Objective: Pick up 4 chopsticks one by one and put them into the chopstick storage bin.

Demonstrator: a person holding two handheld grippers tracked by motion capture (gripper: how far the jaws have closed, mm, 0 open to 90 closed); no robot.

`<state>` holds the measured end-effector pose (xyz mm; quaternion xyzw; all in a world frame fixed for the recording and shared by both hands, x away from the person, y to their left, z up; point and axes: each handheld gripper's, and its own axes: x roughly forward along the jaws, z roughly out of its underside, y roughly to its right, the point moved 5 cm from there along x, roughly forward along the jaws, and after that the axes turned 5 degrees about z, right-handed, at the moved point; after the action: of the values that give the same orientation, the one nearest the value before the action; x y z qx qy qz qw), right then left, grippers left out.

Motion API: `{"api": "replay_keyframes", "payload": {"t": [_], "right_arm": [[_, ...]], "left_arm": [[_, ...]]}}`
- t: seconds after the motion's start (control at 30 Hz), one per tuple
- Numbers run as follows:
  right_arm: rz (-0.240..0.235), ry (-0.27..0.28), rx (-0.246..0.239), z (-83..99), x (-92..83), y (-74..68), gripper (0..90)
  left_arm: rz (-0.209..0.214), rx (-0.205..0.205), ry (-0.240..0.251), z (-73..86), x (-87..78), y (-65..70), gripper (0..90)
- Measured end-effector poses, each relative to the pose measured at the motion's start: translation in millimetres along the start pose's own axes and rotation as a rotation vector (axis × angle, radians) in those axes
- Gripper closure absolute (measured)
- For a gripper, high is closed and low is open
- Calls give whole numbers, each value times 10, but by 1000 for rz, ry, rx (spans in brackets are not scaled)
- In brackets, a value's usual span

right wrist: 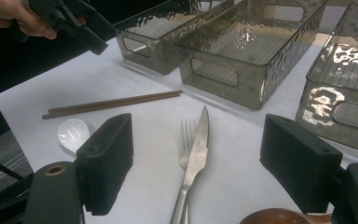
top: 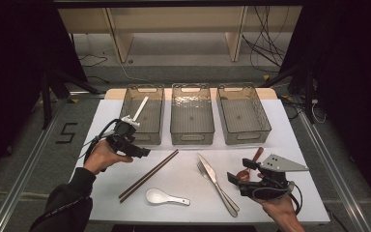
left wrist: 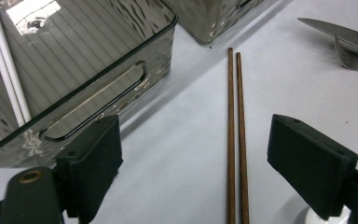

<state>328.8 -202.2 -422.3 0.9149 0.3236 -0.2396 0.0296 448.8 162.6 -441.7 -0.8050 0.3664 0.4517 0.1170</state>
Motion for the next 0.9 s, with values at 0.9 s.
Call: {"api": "replay_keyframes", "payload": {"t": [0.9], "right_arm": [[4, -1, 1, 5, -5, 2, 263]], "left_arm": [[-18, 49, -146, 266, 68, 133, 162]]}}
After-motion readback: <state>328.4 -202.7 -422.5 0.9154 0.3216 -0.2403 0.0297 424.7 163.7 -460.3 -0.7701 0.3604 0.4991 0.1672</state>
